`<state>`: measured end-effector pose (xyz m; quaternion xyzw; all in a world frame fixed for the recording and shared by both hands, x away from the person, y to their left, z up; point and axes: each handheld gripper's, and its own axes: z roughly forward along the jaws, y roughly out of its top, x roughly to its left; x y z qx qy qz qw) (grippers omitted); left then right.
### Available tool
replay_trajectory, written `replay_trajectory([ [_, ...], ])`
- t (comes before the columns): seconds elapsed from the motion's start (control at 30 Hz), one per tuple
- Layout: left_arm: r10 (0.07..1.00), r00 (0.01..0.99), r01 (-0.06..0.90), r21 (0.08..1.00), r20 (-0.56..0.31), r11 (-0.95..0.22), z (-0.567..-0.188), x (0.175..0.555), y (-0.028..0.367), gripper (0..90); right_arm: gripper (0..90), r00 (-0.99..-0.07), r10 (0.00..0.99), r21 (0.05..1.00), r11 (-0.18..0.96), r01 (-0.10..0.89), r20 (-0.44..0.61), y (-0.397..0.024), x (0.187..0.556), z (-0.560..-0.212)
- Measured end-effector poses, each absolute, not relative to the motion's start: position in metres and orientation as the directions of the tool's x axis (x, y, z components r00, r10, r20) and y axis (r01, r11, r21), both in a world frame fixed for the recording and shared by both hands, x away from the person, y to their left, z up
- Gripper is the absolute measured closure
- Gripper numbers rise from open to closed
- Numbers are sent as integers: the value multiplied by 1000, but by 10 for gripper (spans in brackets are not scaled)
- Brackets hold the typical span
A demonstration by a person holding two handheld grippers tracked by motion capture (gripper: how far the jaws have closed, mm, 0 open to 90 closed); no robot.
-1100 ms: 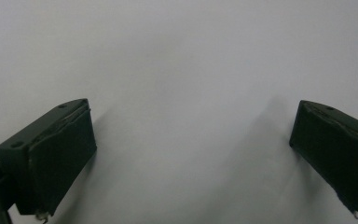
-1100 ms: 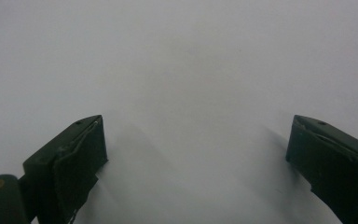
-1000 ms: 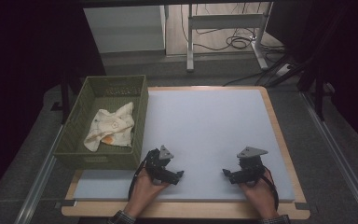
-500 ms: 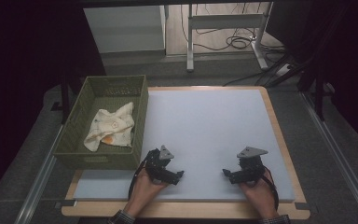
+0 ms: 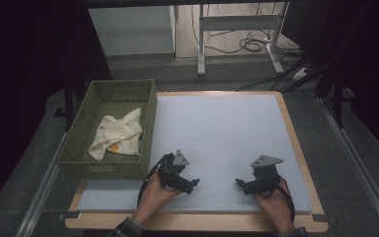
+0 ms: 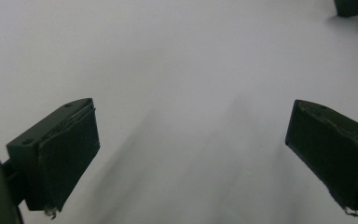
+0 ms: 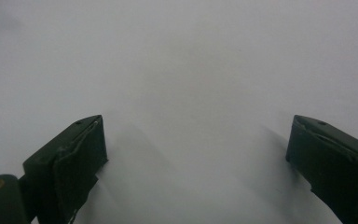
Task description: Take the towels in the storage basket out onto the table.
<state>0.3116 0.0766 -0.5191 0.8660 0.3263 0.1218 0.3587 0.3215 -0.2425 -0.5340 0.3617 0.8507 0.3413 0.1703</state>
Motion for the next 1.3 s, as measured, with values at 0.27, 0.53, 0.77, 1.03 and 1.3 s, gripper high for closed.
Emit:
replay_trajectory([
  [0.27,610,789,470,705,-65,-532,-501,322,71,33,50,-680,732,704,505,499,-43,-242,321,-534],
  [0.53,576,811,460,718,-101,-522,-480,334,65,26,50,-679,733,704,504,500,-41,-242,321,-534],
  [0.77,547,831,435,727,-97,-532,-456,347,66,26,50,-681,731,703,506,499,-43,-243,322,-534],
  [1.03,549,835,413,711,-46,-569,-433,362,76,28,50,-681,731,706,505,497,-44,-243,322,-534],
  [1.3,594,804,426,702,-6,-570,-416,380,102,29,50,-681,731,706,505,497,-43,-243,322,-534],
])
